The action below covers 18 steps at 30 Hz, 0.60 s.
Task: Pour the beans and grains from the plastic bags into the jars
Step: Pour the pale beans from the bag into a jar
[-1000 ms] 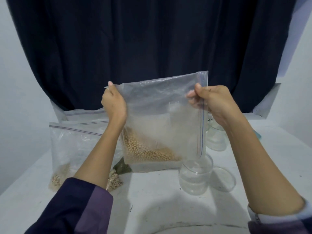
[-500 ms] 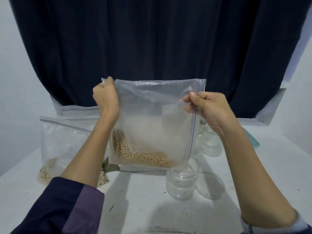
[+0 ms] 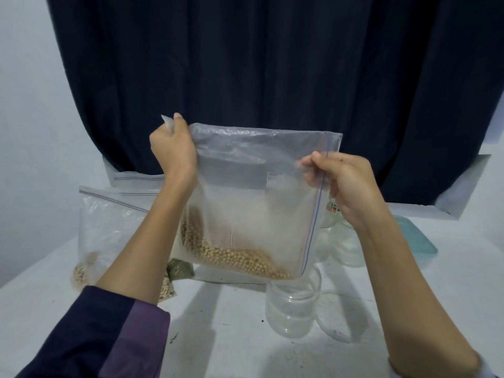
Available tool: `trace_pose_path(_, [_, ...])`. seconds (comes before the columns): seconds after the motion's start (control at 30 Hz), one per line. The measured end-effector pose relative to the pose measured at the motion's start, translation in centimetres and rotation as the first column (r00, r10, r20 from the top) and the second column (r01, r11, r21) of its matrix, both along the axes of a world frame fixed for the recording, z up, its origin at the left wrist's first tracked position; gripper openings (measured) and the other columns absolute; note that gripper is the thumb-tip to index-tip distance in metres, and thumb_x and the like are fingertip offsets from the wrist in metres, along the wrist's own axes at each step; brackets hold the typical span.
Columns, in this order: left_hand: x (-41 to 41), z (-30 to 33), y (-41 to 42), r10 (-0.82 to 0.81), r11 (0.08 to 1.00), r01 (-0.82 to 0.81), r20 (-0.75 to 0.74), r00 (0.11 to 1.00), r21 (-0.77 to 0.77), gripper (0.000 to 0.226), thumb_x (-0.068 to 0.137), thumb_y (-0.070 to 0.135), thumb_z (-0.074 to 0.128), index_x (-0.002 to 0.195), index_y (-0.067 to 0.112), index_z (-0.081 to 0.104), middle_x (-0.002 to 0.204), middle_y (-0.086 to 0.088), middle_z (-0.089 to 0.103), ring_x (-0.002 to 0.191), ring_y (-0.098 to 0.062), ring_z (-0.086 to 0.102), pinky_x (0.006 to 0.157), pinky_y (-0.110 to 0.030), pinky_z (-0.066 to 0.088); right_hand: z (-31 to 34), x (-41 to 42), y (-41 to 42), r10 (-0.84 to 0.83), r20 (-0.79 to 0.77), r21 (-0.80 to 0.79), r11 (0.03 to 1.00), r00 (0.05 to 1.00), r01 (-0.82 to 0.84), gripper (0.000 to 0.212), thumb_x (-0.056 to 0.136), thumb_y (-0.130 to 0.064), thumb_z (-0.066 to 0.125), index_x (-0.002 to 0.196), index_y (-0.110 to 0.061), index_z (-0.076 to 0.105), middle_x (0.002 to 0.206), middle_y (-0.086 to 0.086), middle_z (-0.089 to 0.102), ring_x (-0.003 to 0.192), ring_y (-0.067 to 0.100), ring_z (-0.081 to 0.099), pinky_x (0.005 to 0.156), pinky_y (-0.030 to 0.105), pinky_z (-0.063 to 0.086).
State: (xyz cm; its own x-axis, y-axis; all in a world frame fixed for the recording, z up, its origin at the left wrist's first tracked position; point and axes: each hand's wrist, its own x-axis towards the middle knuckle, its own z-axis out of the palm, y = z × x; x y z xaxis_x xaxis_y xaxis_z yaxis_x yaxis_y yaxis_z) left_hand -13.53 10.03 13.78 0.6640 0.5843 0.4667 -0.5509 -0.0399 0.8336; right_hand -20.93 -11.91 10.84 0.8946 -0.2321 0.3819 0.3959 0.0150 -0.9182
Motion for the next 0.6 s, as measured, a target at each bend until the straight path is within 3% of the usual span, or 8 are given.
trace_pose_path(0.2, [-0.2,0.4,0.0,0.005,1.0,-0.006,0.051,0.999,0.02,0.049,0.096,0.019,0.047,0.054,0.02,0.02,0.048,0.011,0.024,0.04,-0.004,0.023,0.046,-0.019,0.023,-0.3,0.0,0.8,-0.12,0.128,-0.007,0.992,0.984,0.122,0.031,0.098,-0.021,0.054,0.077,-0.003,0.069,0.068,0.001,0.072,0.07,0.012,0.07,0.072,0.028,0.059])
trace_pose_path(0.6, [0.8,0.5,0.0,-0.067,0.998,0.067,0.018,0.998,-0.001,0.05,0.095,0.015,0.047,0.053,0.02,0.02,0.038,0.014,0.022,0.039,-0.005,0.021,0.044,-0.018,0.021,0.0,0.8,1.5,-0.129,0.125,0.1,0.988,0.984,0.116,0.031,0.097,-0.012,0.053,0.071,0.0,0.065,0.056,0.0,0.067,0.056,0.009,0.067,0.06,0.022,0.057])
